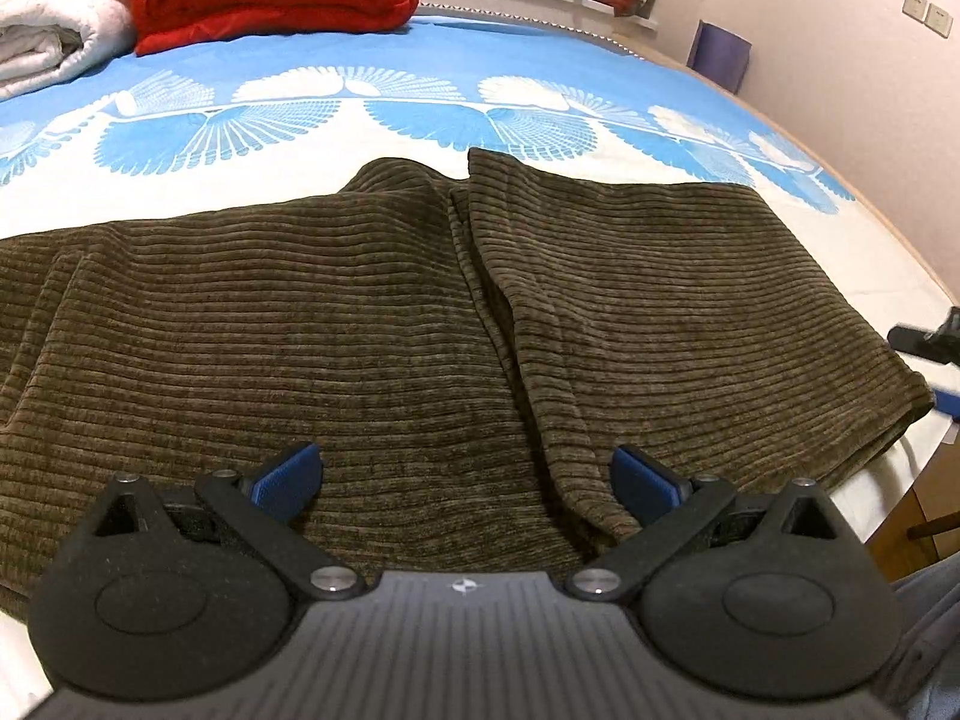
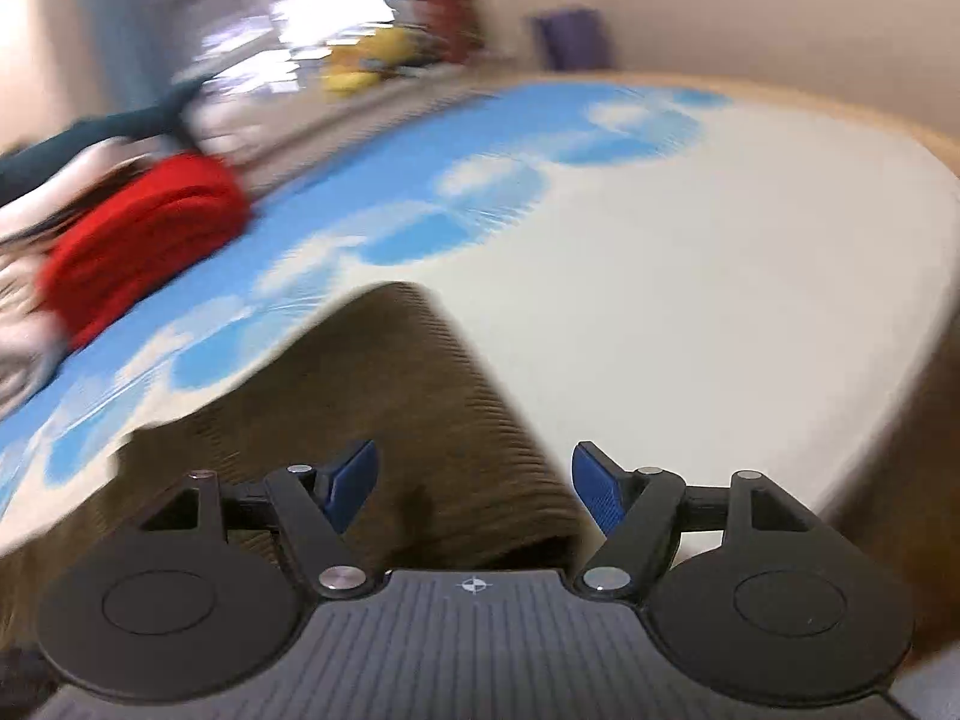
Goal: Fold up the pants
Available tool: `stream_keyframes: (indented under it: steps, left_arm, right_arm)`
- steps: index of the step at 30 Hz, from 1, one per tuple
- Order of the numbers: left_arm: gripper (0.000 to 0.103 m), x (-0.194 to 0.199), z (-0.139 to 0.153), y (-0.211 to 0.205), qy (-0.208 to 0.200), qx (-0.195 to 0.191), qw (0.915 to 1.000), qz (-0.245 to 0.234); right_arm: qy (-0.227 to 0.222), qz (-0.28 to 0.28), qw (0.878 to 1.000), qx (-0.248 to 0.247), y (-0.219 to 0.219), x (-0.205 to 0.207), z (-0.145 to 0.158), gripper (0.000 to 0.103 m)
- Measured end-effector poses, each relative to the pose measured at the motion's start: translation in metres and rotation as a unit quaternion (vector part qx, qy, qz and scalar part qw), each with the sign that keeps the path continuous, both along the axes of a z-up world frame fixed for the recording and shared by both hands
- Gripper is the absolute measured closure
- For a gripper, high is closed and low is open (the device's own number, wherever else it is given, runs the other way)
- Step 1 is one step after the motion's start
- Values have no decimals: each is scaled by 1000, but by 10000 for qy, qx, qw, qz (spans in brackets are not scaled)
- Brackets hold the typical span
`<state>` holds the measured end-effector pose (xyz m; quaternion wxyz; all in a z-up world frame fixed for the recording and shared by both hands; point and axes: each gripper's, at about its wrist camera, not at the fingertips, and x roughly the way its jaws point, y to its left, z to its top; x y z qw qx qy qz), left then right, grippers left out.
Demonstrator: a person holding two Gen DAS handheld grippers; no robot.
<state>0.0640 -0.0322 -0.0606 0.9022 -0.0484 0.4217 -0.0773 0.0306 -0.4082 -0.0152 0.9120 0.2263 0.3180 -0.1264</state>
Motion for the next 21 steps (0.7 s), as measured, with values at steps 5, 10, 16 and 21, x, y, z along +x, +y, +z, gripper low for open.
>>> stream_keyframes:
  steps: [5, 10, 16, 21]
  left_arm:
    - [0, -3, 1, 2, -2, -14, 10000, 22]
    - [0, -4, 2, 4, 20, -26, 10000, 45]
    - [0, -5, 2, 7, 32, -41, 10000, 64]
    - [0, -6, 2, 11, 47, -79, 9999, 99]
  right_arm:
    - [368, -213, 9912, 1254, -20, 15, -24, 28]
    - [462, 0, 9934, 1052, -2, 26, -29, 18]
    - [499, -11, 9949, 879, 6, 30, -27, 16]
    - [546, 5, 9959, 720, 9, 28, -27, 14]
